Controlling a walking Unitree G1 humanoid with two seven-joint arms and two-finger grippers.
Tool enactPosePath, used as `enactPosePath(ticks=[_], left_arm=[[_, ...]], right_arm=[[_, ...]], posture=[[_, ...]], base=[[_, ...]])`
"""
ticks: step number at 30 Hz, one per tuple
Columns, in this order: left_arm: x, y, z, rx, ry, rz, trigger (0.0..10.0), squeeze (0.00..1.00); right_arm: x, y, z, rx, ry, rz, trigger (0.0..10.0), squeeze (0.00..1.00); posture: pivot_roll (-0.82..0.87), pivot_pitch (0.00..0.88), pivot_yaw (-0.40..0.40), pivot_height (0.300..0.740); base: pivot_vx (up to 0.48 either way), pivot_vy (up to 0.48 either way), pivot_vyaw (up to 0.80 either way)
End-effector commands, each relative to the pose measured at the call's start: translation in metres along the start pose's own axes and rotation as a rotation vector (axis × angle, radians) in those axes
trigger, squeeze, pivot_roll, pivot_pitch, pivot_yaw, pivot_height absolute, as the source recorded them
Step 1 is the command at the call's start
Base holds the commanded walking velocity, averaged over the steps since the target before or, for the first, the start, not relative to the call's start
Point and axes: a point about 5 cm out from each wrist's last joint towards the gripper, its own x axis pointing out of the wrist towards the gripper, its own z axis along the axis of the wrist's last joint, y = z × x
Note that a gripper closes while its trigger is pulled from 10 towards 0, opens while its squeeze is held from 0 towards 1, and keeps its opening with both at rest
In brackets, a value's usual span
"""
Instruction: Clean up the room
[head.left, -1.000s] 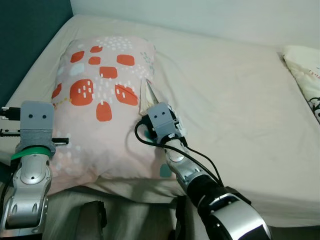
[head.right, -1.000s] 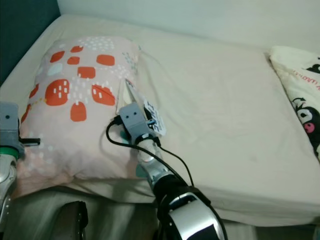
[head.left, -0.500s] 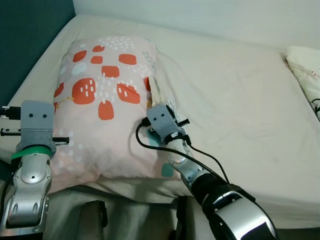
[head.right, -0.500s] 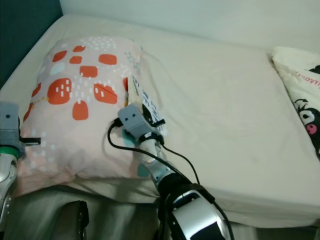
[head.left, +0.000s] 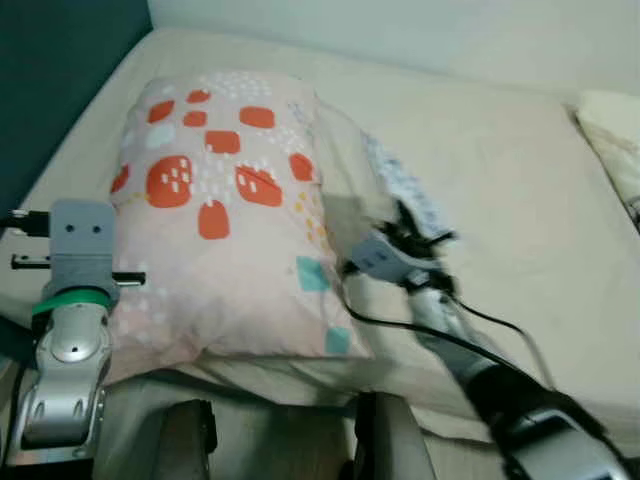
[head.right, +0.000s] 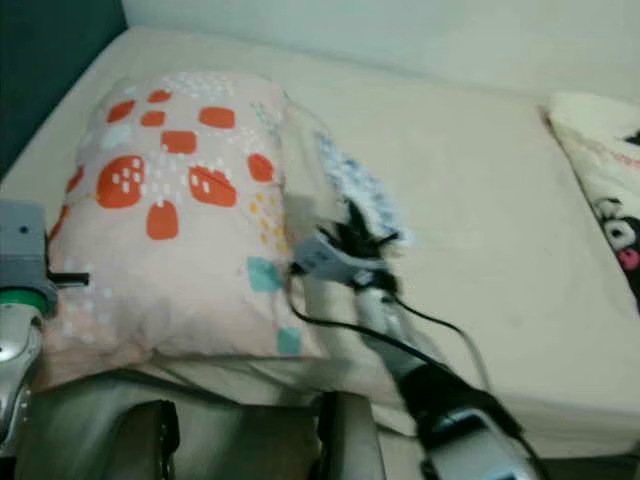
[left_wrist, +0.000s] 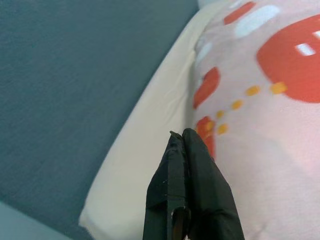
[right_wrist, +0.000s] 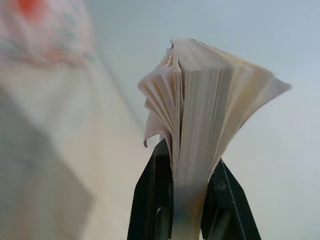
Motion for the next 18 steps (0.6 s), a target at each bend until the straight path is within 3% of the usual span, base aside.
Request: enactPosePath(ticks=[1,5,6,8,10,11,16,18], left_arm=[[0.0,-0.006,-0.004,0.003,0.01,-0.024,10.0,0.0],[0.002,-0.009,-0.002,0.001,0.003,-0.037,10.0,0.0],[0.005,-0.009,0.0,0.001,-0.002,-0.041,10.0,0.0],[0.005,-0.009,0.0,0.001,-0.002,-0.041,10.0,0.0],[0.005,-0.008,-0.001,0.003,-0.002,-0.041,10.0,0.0],[0.005,-0.008,-0.001,0.003,-0.002,-0.041,10.0,0.0],[0.004,-0.006,0.0,0.008,-0.004,-0.035,10.0,0.0],[0.004,-0.004,0.0,0.01,-0.005,-0.031,10.0,0.0]], right_arm=[[-0.006,-0.005,-0.004,-0.09,-0.032,0.0,0.0,0.0],[-0.018,0.001,-0.017,-0.167,-0.004,0.067,0.0,0.0],[-0.036,0.017,-0.027,-0.175,0.064,0.159,0.0,0.0],[-0.036,0.017,-0.027,-0.175,0.064,0.159,0.0,0.0],[-0.052,0.034,-0.028,-0.156,0.118,0.228,0.0,0.0],[-0.052,0.034,-0.028,-0.156,0.118,0.228,0.0,0.0],[-0.066,0.071,-0.023,-0.167,0.251,0.381,0.0,0.0],[-0.068,0.076,-0.024,-0.169,0.282,0.418,0.0,0.0]], posture=[[0.09,0.17,-0.012,0.546],[0.09,0.17,-0.004,0.546],[0.09,0.173,-0.001,0.546],[0.09,0.173,-0.001,0.546],[0.1,0.175,0.002,0.546],[0.1,0.175,0.002,0.546],[0.12,0.178,-0.005,0.546],[0.12,0.178,-0.005,0.546]], base=[[0.0,0.0,0.0],[0.0,0.0,0.0],[0.0,0.0,0.0],[0.0,0.0,0.0],[0.0,0.0,0.0],[0.0,0.0,0.0],[0.0,0.0,0.0],[0.0,0.0,0.0]])
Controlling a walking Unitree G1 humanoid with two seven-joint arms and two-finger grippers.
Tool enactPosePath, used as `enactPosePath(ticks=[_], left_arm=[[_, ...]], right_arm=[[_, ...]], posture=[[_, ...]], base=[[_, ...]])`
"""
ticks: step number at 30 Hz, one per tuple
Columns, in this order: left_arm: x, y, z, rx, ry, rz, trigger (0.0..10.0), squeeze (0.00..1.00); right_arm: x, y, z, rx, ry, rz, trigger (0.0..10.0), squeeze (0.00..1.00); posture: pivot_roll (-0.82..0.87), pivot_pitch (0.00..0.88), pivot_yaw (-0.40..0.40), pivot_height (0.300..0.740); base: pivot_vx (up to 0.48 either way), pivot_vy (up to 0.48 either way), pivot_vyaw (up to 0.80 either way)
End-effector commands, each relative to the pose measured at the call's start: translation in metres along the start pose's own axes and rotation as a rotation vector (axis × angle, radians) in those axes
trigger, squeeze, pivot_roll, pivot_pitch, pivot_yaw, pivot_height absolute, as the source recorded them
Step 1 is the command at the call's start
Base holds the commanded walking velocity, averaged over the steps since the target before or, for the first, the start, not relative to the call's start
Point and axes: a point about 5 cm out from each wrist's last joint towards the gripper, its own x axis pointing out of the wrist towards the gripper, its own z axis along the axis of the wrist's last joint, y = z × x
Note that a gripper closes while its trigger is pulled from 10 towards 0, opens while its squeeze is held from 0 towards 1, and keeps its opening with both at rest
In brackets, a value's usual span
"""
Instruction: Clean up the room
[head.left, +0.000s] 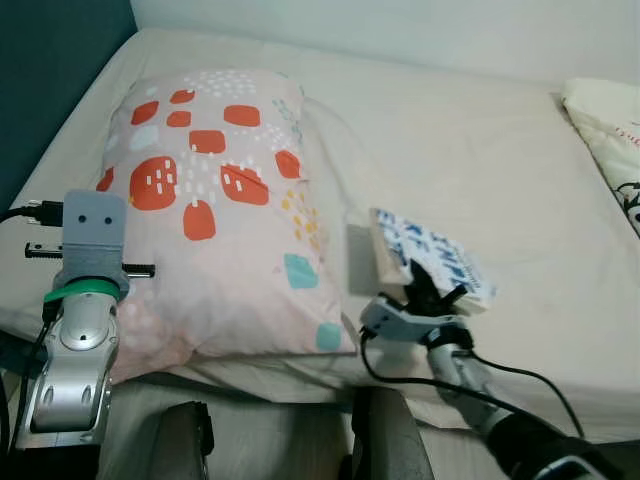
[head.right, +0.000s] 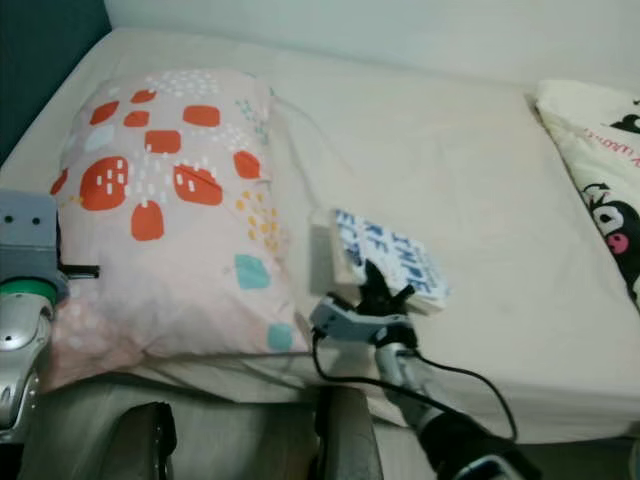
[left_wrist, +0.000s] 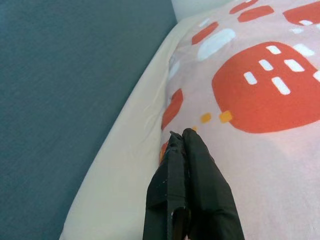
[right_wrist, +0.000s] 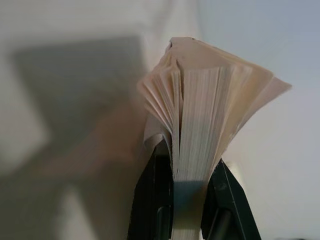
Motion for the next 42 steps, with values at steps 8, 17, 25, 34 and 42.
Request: enactPosePath(ticks=[8,17,25,34,42], left_arm=[[-0.004,0.006,-0.007,0.016,0.021,0.02,10.0,0.0],[-0.005,0.005,-0.008,0.013,0.022,0.017,10.0,0.0],[-0.006,0.004,-0.008,0.014,0.022,0.002,10.0,0.0],[-0.017,0.018,-0.017,0.011,0.066,0.042,10.0,0.0],[-0.04,0.058,-0.049,0.111,0.234,0.196,10.0,0.0]], right_arm=[[-0.002,0.025,0.012,0.107,0.034,0.216,10.0,0.0],[0.003,0.011,0.015,0.426,0.053,0.188,10.0,1.0],[-0.014,-0.023,0.022,0.934,-0.173,0.434,10.0,0.0],[-0.028,-0.025,-0.026,0.67,-0.063,0.453,10.0,0.0],[-0.033,-0.012,-0.022,0.562,-0.06,0.525,10.0,0.0]], posture=[[0.13,0.176,-0.013,0.546],[0.11,0.172,-0.01,0.546],[0.1,0.172,-0.008,0.546],[0.1,0.172,-0.01,0.546],[0.12,0.17,-0.004,0.546]], base=[[0.0,0.0,0.0],[0.0,0.0,0.0],[0.0,0.0,0.0],[0.0,0.0,0.0],[0.0,0.0,0.0]])
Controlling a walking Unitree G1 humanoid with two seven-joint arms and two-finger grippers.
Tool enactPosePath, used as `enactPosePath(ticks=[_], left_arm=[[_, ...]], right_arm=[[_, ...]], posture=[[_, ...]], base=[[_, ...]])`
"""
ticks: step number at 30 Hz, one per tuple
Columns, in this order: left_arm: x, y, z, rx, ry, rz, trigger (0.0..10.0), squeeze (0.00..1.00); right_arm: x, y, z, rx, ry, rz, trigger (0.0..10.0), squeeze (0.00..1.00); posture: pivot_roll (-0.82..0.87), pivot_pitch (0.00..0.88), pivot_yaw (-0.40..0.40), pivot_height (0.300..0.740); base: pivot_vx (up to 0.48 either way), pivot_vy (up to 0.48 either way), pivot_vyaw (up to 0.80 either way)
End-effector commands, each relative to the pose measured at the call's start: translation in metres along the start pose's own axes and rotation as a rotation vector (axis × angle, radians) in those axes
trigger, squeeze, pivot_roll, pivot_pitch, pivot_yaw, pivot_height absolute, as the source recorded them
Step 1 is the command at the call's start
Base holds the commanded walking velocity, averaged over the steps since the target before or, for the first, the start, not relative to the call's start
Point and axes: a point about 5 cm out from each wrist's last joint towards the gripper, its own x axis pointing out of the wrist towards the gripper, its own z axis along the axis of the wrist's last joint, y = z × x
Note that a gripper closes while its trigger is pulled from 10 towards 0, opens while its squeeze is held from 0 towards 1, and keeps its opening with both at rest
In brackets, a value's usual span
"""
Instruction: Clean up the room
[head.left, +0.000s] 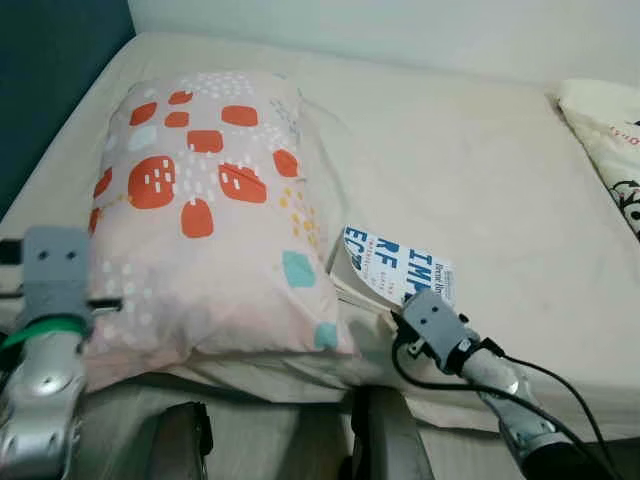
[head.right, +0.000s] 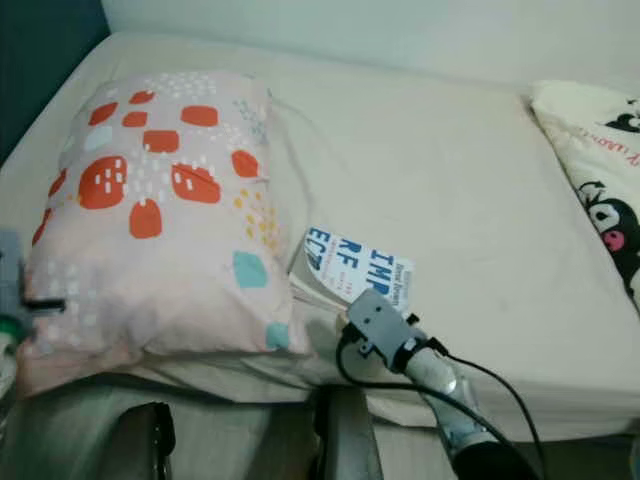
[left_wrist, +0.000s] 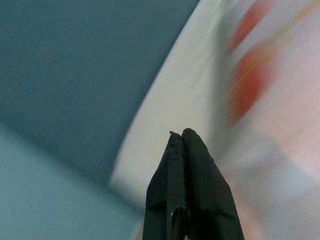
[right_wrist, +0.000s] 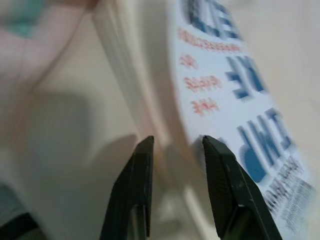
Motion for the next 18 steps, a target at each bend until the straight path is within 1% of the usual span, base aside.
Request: enactPosePath(ticks=[1,3,4,5,6,7,8,9,10,12,15,16,17,18], left_arm=[[-0.002,0.008,-0.016,0.049,0.076,0.034,10.0,0.0],[-0.004,0.008,-0.029,0.065,0.136,0.019,10.0,0.0],[-0.004,0.008,-0.029,0.065,0.136,0.019,10.0,0.0],[-0.008,-0.001,-0.032,0.056,0.151,-0.044,10.0,0.0],[-0.014,-0.015,-0.032,0.04,0.149,-0.148,10.0,0.0],[-0.014,-0.015,-0.032,0.04,0.149,-0.148,10.0,0.0],[-0.023,-0.036,-0.032,0.029,0.143,-0.275,10.0,0.0],[-0.023,-0.036,-0.032,0.029,0.143,-0.275,10.0,0.0],[-0.024,-0.041,-0.033,0.033,0.145,-0.289,10.0,0.0],[-0.021,-0.044,-0.035,0.042,0.166,-0.274,10.0,0.0],[-0.021,-0.044,-0.035,0.042,0.166,-0.274,10.0,0.0],[-0.022,-0.048,-0.037,0.046,0.2,-0.299,10.0,0.0],[-0.022,-0.048,-0.037,0.046,0.2,-0.299,10.0,0.0],[-0.029,-0.056,-0.039,0.042,0.243,-0.373,10.0,0.0]], right_arm=[[0.0,0.015,0.001,0.014,0.0,0.089,10.0,0.0],[0.003,0.026,0.013,0.054,-0.051,0.183,10.0,0.0],[0.003,0.026,0.013,0.054,-0.051,0.183,10.0,0.0],[0.004,0.031,0.021,0.092,-0.09,0.239,10.0,0.0],[0.004,0.036,0.029,0.12,-0.123,0.303,10.0,0.0],[0.004,0.036,0.029,0.12,-0.123,0.303,10.0,0.0],[0.007,0.041,0.035,0.123,-0.149,0.373,10.0,0.0],[0.007,0.041,0.035,0.123,-0.149,0.373,10.0,0.0],[0.011,0.042,0.036,0.1,-0.147,0.384,10.0,0.0],[0.019,0.045,0.036,0.052,-0.132,0.364,10.0,0.0],[0.019,0.045,0.036,0.052,-0.132,0.364,10.0,0.0],[0.026,0.049,0.038,0.035,-0.125,0.336,10.0,0.0],[0.026,0.049,0.038,0.035,-0.125,0.336,10.0,0.0],[0.034,0.054,0.041,0.025,-0.123,0.309,10.0,0.0]], posture=[[0.12,0.17,-0.004,0.546],[0.12,0.17,-0.004,0.546],[0.12,0.17,-0.004,0.546],[0.13,0.17,-0.009,0.546],[0.13,0.17,-0.009,0.546],[0.13,0.17,-0.009,0.546],[0.13,0.17,-0.009,0.546],[0.13,0.17,-0.009,0.546],[0.13,0.175,-0.015,0.546],[0.12,0.177,-0.014,0.546],[0.12,0.177,-0.014,0.546],[0.12,0.177,-0.014,0.546],[0.12,0.177,-0.014,0.546],[0.11,0.183,-0.007,0.546]], base=[[0.0,0.0,0.0],[0.0,0.0,0.0],[0.0,0.0,0.0],[0.0,0.0,0.0],[0.0,0.0,0.0],[0.0,0.0,0.0],[0.0,0.0,0.0],[0.0,0.0,0.0],[0.0,0.0,0.0],[0.0,0.0,0.0],[0.0,0.0,0.0],[0.0,0.0,0.0],[0.0,0.0,0.0],[0.0,0.0,0.0]])
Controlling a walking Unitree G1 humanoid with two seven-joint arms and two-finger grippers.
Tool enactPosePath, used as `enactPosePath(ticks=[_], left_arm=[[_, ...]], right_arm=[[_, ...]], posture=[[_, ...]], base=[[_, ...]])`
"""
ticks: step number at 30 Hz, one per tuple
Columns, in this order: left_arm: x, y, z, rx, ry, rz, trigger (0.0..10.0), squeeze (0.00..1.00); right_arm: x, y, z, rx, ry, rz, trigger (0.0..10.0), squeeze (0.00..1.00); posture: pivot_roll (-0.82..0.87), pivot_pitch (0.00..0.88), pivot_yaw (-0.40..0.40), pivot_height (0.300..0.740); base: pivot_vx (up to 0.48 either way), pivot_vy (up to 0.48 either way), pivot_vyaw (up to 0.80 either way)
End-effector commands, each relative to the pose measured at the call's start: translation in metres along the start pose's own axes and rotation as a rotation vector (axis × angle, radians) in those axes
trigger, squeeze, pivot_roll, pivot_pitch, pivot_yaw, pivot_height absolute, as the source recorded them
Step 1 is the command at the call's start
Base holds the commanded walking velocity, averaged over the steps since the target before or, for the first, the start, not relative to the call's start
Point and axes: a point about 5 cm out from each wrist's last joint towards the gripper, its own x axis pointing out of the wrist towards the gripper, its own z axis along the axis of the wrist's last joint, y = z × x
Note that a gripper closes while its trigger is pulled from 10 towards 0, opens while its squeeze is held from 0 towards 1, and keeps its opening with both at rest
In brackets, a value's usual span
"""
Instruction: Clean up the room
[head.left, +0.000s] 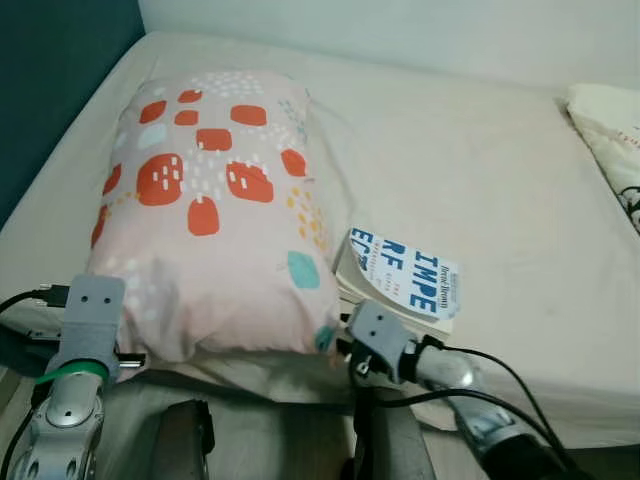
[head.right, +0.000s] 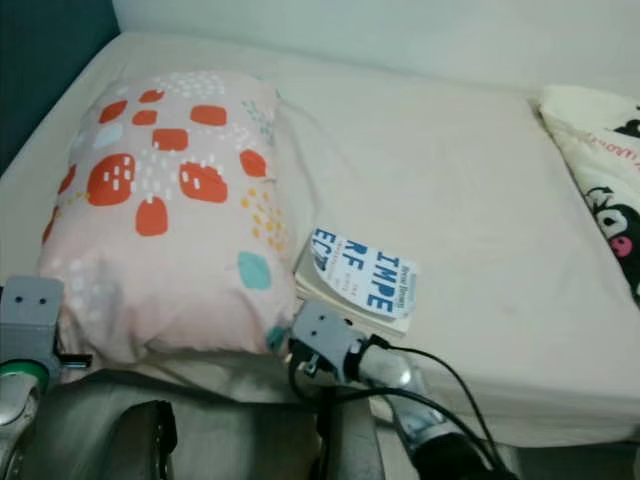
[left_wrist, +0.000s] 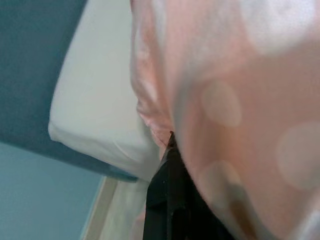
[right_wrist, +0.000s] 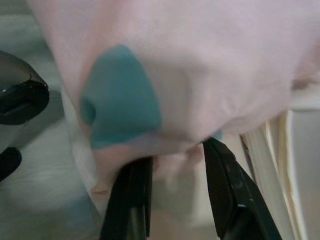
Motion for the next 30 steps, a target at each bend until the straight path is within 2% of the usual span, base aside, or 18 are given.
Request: enactPosePath(ticks=[1,6,8,11,12,13,14,16,17,19,21,22,23,24,26,27,29,30], left_arm=[[-0.009,-0.02,-0.015,-0.02,0.119,-0.109,10.0,0.0],[-0.013,-0.026,-0.02,-0.023,0.168,-0.103,10.0,0.0],[-0.007,-0.011,-0.025,-0.06,0.214,0.046,10.0,0.0],[-0.007,-0.012,-0.017,-0.092,0.174,0.041,10.0,0.0],[-0.009,-0.012,0.01,-0.063,0.004,0.031,10.0,0.0],[-0.015,-0.009,0.038,0.028,-0.198,0.05,10.0,0.0],[-0.015,-0.009,0.038,0.028,-0.198,0.05,10.0,0.0],[-0.041,-0.009,0.083,0.161,-0.505,0.059,10.0,0.0],[-0.041,-0.009,0.083,0.161,-0.505,0.059,10.0,0.0],[-0.051,-0.012,0.094,0.156,-0.564,0.014,10.0,0.0],[-0.055,-0.013,0.096,0.14,-0.57,-0.016,10.0,0.0],[-0.058,-0.016,0.094,0.066,-0.526,-0.066,10.0,0.0],[-0.058,-0.016,0.094,0.066,-0.526,-0.066,10.0,0.0],[-0.062,-0.024,0.085,-0.03,-0.435,-0.169,10.0,0.0],[-0.069,-0.037,0.071,-0.13,-0.313,-0.298,10.0,0.0],[-0.071,-0.04,0.062,-0.153,-0.244,-0.327,10.0,0.0],[-0.071,-0.04,0.062,-0.153,-0.244,-0.327,10.0,0.0],[-0.071,-0.038,0.051,-0.148,-0.176,-0.305,10.0,0.0]], right_arm=[[0.016,0.011,0.005,-0.013,-0.001,-0.017,10.0,0.0],[0.034,0.02,0.02,-0.001,-0.038,-0.012,10.0,0.0],[0.05,0.037,0.04,0.001,-0.096,0.064,10.0,0.0],[0.055,0.045,0.047,-0.005,-0.116,0.096,10.0,0.0],[0.058,0.051,0.051,-0.017,-0.13,0.117,10.0,0.0],[0.06,0.054,0.052,-0.024,-0.134,0.126,10.0,0.0],[0.06,0.054,0.052,-0.024,-0.134,0.126,10.0,0.0],[0.06,0.053,0.047,-0.033,-0.126,0.108,10.0,0.0],[0.06,0.053,0.047,-0.033,-0.126,0.108,10.0,0.0],[0.057,0.049,0.041,-0.033,-0.11,0.09,10.0,0.0],[0.056,0.047,0.039,-0.033,-0.102,0.082,10.0,0.0],[0.054,0.045,0.036,-0.029,-0.094,0.071,10.0,0.0],[0.054,0.045,0.036,-0.029,-0.094,0.071,10.0,0.0],[0.052,0.041,0.032,-0.027,-0.082,0.054,10.0,0.0],[0.049,0.035,0.028,-0.024,-0.066,0.032,10.0,0.0],[0.047,0.032,0.026,-0.022,-0.06,0.021,10.0,0.0],[0.047,0.032,0.026,-0.022,-0.06,0.021,10.0,0.0],[0.046,0.029,0.025,-0.021,-0.055,0.011,10.0,0.0]], posture=[[0.11,0.183,-0.007,0.546],[0.11,0.187,-0.004,0.546],[0.12,0.189,-0.01,0.546],[0.13,0.188,-0.011,0.546],[0.13,0.19,-0.016,0.546],[0.13,0.191,-0.018,0.546],[0.13,0.191,-0.018,0.546],[0.13,0.193,-0.019,0.546],[0.13,0.193,-0.019,0.546],[0.13,0.195,-0.015,0.546],[0.14,0.195,-0.014,0.546],[0.14,0.196,-0.011,0.546],[0.14,0.196,-0.011,0.546],[0.14,0.199,-0.007,0.546],[0.14,0.2,-0.006,0.546],[0.14,0.202,-0.004,0.546],[0.14,0.202,-0.004,0.546],[0.14,0.201,-0.003,0.546]], base=[[0.0,0.0,0.0],[0.0,0.0,0.0],[0.0,0.0,0.0],[0.0,0.0,0.0],[0.0,0.0,0.0],[0.0,0.0,0.0],[0.0,0.0,0.0],[0.0,0.0,0.0],[0.0,0.0,0.0],[0.0,0.0,0.0],[0.0,0.0,0.0],[0.0,0.0,0.0],[0.0,0.0,0.0],[0.0,0.0,0.0],[0.0,0.0,0.0],[0.0,0.0,0.0],[0.0,0.0,0.0],[0.0,0.0,0.0]])
